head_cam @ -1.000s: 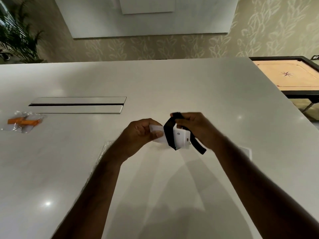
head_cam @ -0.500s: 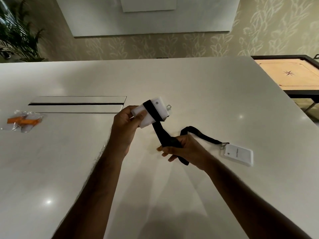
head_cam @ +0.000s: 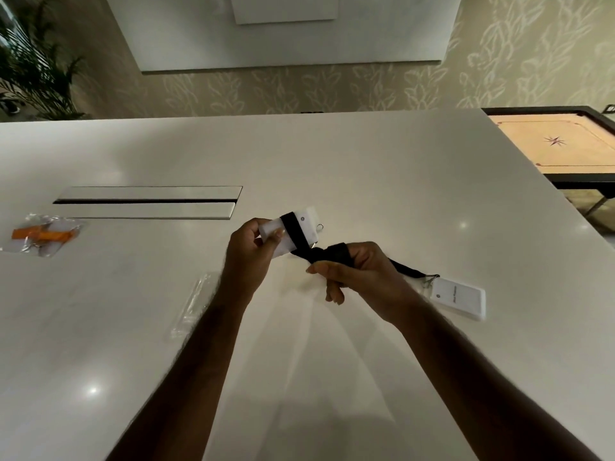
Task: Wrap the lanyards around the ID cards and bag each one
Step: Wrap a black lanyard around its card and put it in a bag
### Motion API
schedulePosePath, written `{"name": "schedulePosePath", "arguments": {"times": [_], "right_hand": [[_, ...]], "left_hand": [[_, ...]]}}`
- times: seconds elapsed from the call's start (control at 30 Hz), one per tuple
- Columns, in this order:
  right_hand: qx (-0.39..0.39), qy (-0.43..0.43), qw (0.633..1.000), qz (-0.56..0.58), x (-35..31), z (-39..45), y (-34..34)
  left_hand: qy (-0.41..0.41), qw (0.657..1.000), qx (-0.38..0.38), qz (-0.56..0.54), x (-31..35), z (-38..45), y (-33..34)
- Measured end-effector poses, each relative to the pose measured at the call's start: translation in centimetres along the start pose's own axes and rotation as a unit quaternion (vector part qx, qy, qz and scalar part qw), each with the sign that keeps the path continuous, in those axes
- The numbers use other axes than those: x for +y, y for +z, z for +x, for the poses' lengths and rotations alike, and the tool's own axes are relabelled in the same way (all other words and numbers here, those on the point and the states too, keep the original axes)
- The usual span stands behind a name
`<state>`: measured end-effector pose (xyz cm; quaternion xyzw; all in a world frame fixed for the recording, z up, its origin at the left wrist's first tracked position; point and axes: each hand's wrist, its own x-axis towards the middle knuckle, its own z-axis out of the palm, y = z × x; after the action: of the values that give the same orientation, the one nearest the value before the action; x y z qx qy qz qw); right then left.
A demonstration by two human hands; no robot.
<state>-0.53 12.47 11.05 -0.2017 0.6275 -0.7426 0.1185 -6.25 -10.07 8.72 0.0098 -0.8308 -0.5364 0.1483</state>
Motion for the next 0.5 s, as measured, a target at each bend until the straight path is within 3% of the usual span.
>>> {"name": "schedulePosePath", "arguments": {"times": [0.13, 0.5], "right_hand": [[-0.008, -0.035, 0.999, 0.029, -2.0, 0.9, 0.5], [0.065, -0.056, 0.994, -0.063, -5.1, 3.9, -0.1]], "left_hand": [[0.027, 1.0, -0.008, 0.01, 0.2, -0.7, 0.8], [0.028, 0.995, -0.068, 0.068, 0.4, -1.6, 1.4]]}}
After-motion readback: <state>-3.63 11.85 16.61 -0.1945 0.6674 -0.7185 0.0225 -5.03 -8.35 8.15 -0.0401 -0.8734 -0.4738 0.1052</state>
